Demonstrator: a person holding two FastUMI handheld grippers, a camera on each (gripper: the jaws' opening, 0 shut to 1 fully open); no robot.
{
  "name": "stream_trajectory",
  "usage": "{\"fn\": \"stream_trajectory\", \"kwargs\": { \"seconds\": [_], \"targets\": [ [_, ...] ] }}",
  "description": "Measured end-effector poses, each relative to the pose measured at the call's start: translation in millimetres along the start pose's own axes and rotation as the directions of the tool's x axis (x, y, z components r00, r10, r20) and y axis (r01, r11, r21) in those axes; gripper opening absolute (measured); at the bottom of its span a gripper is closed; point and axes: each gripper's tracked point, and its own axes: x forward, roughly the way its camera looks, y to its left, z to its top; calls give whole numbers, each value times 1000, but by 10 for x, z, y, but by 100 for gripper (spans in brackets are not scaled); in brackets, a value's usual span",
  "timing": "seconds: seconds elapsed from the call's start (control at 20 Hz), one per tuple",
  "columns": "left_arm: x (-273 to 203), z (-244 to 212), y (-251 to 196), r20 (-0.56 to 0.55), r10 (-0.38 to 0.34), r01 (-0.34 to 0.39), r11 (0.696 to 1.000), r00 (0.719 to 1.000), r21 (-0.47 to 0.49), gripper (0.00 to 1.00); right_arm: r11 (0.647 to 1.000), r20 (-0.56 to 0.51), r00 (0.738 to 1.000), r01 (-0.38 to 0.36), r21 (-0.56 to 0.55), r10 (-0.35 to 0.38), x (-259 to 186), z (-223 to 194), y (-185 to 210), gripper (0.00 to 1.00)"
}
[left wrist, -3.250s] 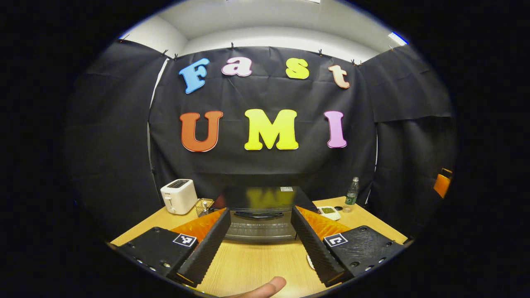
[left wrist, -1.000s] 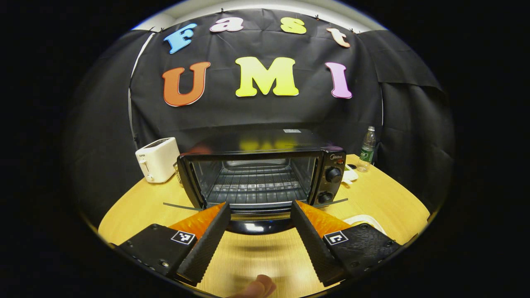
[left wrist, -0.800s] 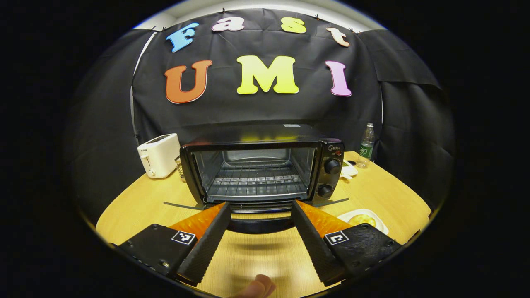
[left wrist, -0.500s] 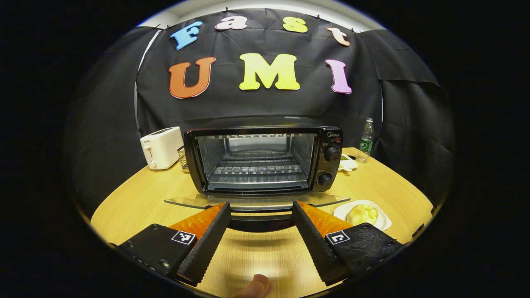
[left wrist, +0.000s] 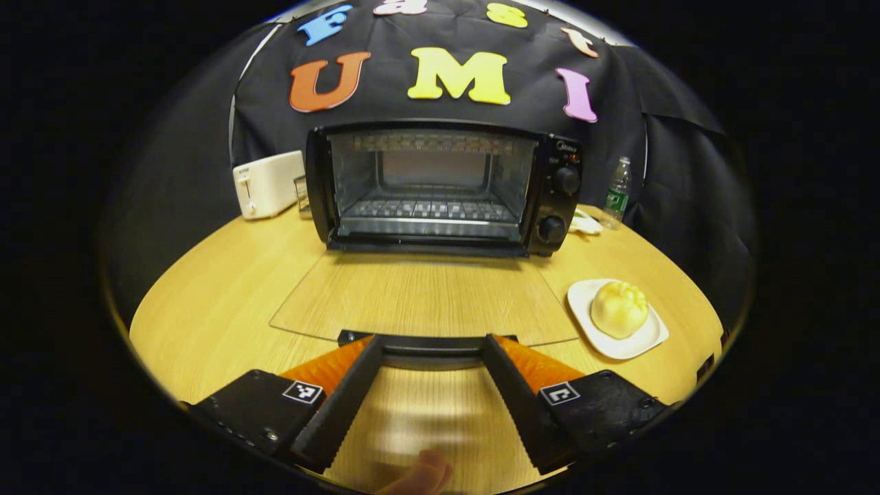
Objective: Open the electric oven with the left hand, put the food in, and close the electric oven.
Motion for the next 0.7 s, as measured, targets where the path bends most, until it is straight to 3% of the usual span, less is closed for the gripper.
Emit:
{"fn": "stream_trajectory", "kwargs": {
  "seconds": [0.05, 0.35, 0.4, 0.45, 0.7],
  "targets": [
    [4, -25, 3, -6, -1, 1, 1000, 1000, -2, 96, 1000, -8, 1000, 0, -3, 0, 32, -42, 14, 96],
    [-122, 103, 82, 28, 1, 0, 999, 1000, -47, 96, 1000, -49, 999, -11, -21, 9, 169, -256, 130, 96],
    [-212, 181, 94, 50, -5, 8, 999, 999, -52, 88, 1000, -56, 998, -11, -22, 10, 202, -288, 146, 96],
    [-298, 249, 98, 71, -7, 11, 999, 997, -50, 94, 1000, -68, 998, -13, -23, 11, 235, -354, 168, 97],
    [-888, 767, 287, 196, 58, -55, 998, 979, -18, 93, 1000, -128, 992, -24, -10, 22, 397, -628, 241, 96]
  ]
}}
